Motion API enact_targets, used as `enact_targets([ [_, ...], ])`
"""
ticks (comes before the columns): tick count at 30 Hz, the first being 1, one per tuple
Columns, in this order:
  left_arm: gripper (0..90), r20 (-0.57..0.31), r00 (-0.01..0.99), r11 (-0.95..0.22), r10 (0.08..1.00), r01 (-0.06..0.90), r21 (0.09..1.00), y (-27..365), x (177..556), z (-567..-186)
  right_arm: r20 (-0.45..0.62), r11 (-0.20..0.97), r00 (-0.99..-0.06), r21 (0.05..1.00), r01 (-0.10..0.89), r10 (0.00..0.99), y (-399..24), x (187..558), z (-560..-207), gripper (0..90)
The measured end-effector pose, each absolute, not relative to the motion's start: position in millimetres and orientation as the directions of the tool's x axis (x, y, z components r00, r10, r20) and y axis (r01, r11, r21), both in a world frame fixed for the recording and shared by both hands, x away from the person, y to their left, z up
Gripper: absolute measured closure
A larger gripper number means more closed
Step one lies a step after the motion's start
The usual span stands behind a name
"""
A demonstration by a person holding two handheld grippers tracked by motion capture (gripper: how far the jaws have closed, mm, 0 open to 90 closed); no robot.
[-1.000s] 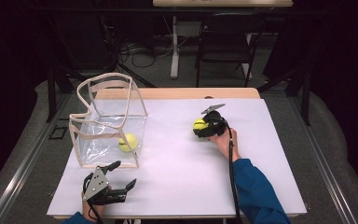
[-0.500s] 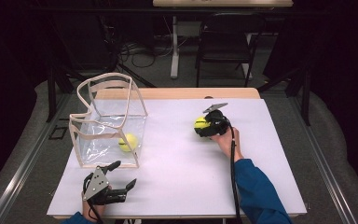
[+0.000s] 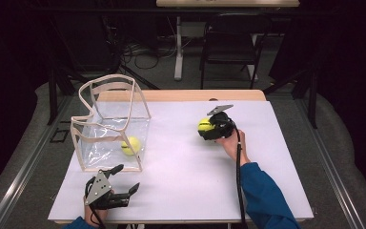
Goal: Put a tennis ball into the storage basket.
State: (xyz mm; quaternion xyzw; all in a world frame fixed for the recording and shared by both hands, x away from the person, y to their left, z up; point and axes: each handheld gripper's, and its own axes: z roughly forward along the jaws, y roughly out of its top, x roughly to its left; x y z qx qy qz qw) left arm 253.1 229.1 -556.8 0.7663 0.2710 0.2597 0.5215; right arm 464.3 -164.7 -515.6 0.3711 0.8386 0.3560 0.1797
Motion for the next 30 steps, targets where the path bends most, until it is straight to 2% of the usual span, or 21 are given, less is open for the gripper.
enact_targets([
  [30,16.1,0.117,0.718,-0.306,0.686,0.140,0.942,229,253,-557,-0.060,0.465,-0.675,0.769,0.439,0.736,-164,450,-484,26.2],
])
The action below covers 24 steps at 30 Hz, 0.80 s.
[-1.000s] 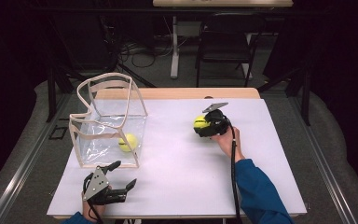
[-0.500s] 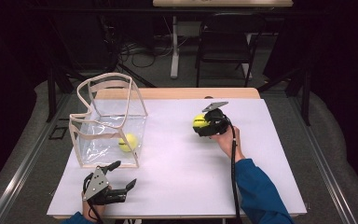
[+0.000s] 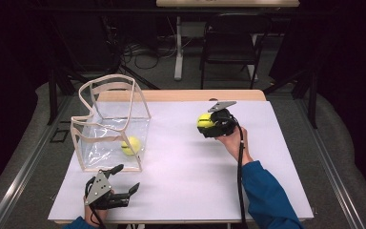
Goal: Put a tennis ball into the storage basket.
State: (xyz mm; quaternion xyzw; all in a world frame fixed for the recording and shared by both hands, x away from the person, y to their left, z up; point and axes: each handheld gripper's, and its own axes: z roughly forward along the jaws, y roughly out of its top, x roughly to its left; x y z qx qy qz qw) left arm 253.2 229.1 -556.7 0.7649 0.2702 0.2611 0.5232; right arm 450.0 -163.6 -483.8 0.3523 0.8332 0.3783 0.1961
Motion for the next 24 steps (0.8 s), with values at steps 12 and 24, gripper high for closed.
enact_targets([
  [12,16.1,0.119,0.717,-0.308,0.687,0.139,0.941,229,253,-556,-0.069,0.458,-0.677,0.786,0.415,0.733,-164,445,-471,26.3],
  [24,16.1,0.120,0.718,-0.310,0.685,0.139,0.940,229,253,-556,-0.081,0.460,-0.679,0.793,0.399,0.730,-165,440,-462,26.3],
])
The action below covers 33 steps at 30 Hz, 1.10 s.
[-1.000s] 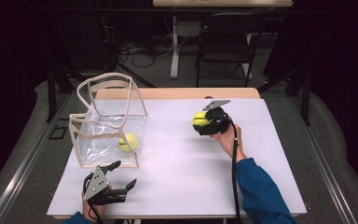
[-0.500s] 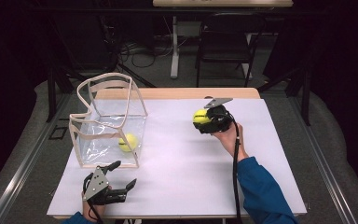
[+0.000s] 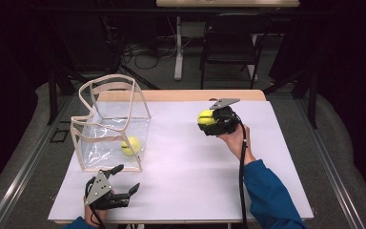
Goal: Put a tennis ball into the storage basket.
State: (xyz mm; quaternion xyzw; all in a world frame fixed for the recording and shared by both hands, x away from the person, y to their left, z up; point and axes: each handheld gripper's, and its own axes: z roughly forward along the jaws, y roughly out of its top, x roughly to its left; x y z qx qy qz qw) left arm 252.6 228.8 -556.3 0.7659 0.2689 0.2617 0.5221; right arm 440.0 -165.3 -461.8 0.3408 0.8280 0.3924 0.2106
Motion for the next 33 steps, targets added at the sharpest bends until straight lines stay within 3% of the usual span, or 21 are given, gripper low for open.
enact_targets([
  [33,16.1,0.120,0.720,-0.308,0.684,0.137,0.941,229,252,-556,-0.106,0.451,-0.687,0.823,0.345,0.719,-161,428,-437,26.4],
])
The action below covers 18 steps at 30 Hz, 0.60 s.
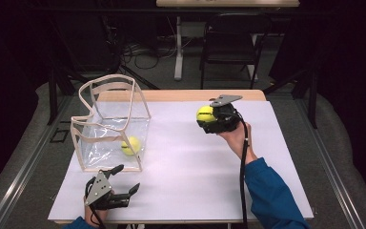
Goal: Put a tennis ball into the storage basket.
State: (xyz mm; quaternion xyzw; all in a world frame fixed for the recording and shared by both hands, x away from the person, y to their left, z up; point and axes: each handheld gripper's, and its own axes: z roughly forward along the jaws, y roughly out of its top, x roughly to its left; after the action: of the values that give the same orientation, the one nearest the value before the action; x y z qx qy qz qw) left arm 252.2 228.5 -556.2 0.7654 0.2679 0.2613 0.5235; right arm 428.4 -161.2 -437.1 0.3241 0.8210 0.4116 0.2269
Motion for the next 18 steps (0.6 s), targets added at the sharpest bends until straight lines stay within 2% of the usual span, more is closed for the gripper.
enact_targets([
  [18,16.1,0.117,0.718,-0.304,0.686,0.137,0.943,229,252,-556,-0.120,0.457,-0.701,0.832,0.315,0.703,-151,426,-424,26.4],
])
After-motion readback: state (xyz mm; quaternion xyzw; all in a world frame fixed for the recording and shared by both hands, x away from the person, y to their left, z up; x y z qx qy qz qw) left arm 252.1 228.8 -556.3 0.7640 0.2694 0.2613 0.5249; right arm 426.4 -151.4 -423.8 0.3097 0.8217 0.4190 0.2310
